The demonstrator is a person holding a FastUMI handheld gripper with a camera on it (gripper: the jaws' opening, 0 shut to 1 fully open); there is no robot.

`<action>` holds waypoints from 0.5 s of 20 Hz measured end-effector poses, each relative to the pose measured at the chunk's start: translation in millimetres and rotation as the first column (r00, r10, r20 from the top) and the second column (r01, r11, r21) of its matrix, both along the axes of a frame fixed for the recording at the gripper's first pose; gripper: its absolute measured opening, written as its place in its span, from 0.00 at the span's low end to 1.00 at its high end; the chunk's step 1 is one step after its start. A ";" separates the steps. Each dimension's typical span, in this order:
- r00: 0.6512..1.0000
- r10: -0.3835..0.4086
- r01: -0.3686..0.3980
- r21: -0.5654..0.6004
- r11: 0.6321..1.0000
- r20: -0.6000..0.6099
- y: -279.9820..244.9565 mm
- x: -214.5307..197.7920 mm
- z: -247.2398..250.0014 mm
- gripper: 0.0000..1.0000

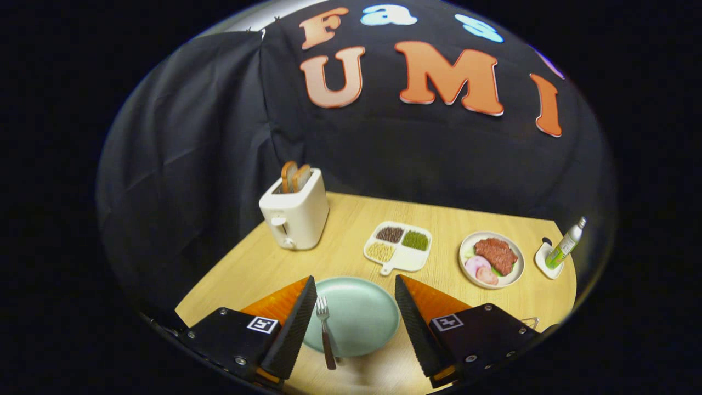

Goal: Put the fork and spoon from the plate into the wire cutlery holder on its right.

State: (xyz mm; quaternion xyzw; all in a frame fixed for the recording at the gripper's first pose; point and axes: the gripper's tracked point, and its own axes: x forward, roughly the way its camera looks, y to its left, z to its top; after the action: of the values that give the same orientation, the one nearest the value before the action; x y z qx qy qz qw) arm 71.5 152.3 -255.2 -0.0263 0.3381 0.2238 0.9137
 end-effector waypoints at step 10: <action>0.904 0.160 -0.260 -0.213 0.942 -0.397 35.8 -45.2 -118.3 0.75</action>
State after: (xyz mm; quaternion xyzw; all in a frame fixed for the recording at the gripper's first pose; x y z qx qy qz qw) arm 26.3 188.1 -373.5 -0.1399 0.5275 0.2761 0.7912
